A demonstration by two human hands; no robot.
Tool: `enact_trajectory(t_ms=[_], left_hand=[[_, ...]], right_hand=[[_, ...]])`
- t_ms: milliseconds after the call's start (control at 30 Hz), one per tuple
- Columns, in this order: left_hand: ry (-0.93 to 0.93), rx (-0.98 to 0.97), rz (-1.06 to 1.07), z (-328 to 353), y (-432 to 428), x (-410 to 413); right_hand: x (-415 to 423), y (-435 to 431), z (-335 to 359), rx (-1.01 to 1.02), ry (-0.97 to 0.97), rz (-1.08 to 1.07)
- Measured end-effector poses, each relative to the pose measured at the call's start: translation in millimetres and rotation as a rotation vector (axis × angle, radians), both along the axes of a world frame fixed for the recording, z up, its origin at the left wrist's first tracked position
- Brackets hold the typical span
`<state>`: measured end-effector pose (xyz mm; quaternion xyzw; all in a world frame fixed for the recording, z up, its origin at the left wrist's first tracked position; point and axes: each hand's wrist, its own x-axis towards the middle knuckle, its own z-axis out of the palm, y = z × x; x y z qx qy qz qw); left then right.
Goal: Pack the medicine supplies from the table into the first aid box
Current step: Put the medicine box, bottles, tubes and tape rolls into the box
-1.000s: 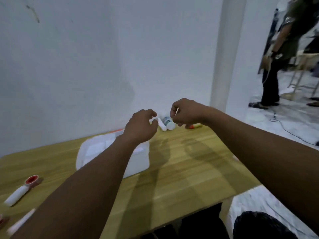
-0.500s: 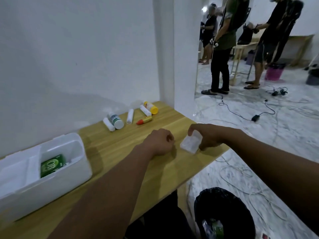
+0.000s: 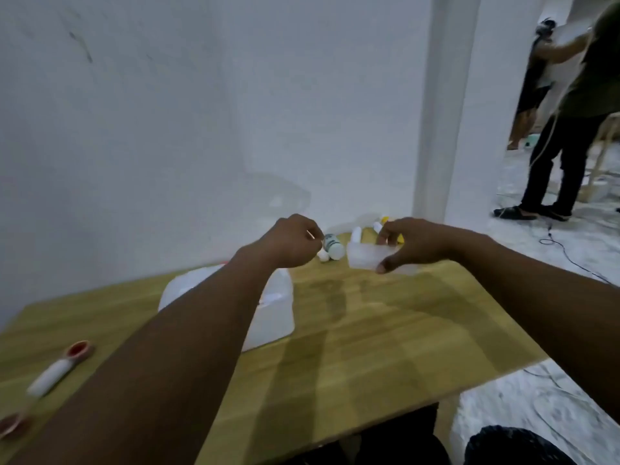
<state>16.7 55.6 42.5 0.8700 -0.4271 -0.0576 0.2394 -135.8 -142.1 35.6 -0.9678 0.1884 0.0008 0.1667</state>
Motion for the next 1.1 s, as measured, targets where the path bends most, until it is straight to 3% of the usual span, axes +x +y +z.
enact_trajectory(t_ms=[200,367,500,967,1100], left_hand=[[-0.048,-0.130,0.252,18,102,48],[-0.037,-0.144,0.374,-14,154,66],[-0.067,-0.126,0.408,-39,164,72],[-0.053,-0.267,0.456,-74,164,72],[-0.046,-0.273,0.442,-75,164,72]], right_hand=[[90,94,48,-0.061,-0.068,0.256],[127,160,28,-0.378,0.056,0.381],[145,180,1,-0.520,0.007,0.389],[150,175,-36,-0.039,-0.213,0.234],[151,178,-25,0.040,-0.123,0.089]])
